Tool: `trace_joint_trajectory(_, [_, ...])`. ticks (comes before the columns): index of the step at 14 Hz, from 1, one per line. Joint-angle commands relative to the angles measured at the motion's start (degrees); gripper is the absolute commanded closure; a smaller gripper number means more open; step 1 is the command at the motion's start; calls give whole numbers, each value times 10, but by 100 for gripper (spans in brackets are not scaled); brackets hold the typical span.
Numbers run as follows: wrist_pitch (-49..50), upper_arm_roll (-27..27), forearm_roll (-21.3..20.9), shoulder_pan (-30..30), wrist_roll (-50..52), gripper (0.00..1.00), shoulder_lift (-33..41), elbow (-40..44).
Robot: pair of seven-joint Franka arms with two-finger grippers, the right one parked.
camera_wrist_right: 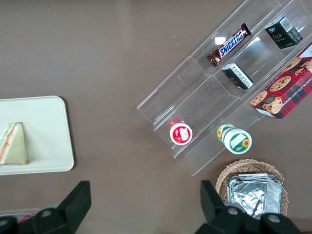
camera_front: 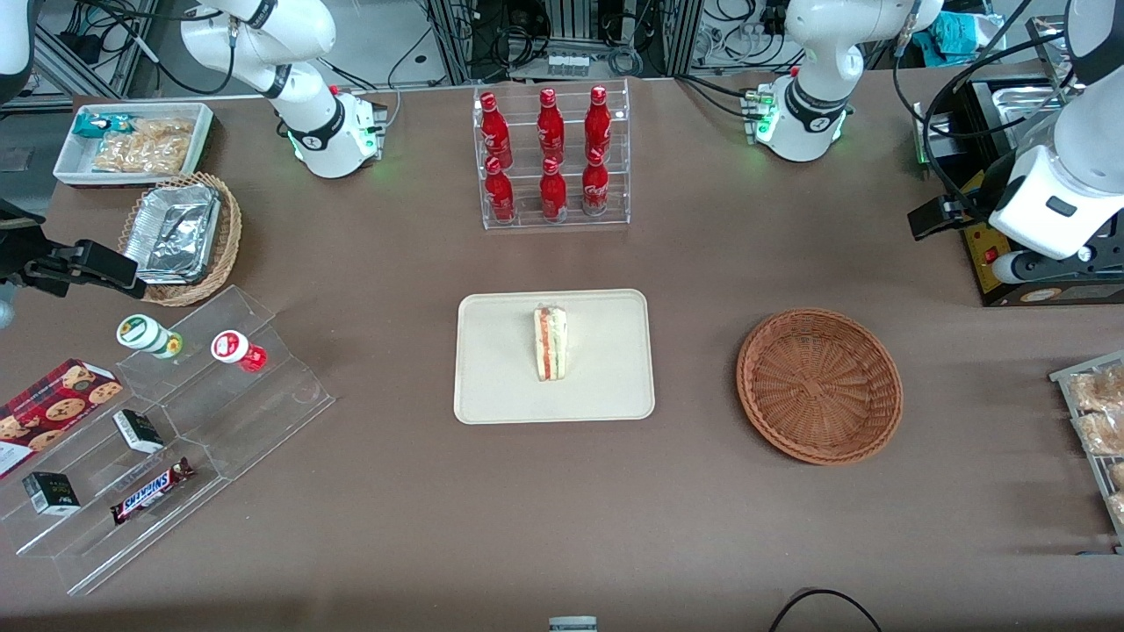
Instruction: Place sandwich from basket to tray
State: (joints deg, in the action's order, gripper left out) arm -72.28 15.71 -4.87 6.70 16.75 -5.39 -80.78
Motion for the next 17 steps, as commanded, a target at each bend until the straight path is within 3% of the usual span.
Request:
trace_joint_trajectory(1, [-3,3,-5,5,6,0,6,-1])
trace_joint_trajectory(7, [-1,-3,-2,6,7,0,12,-1])
trace_joint_trajectory(12, [-5,-12,1,6,7,0,77,-61])
trace_joint_trajectory(17, [-2,-12,3,6,6,0,74,-58])
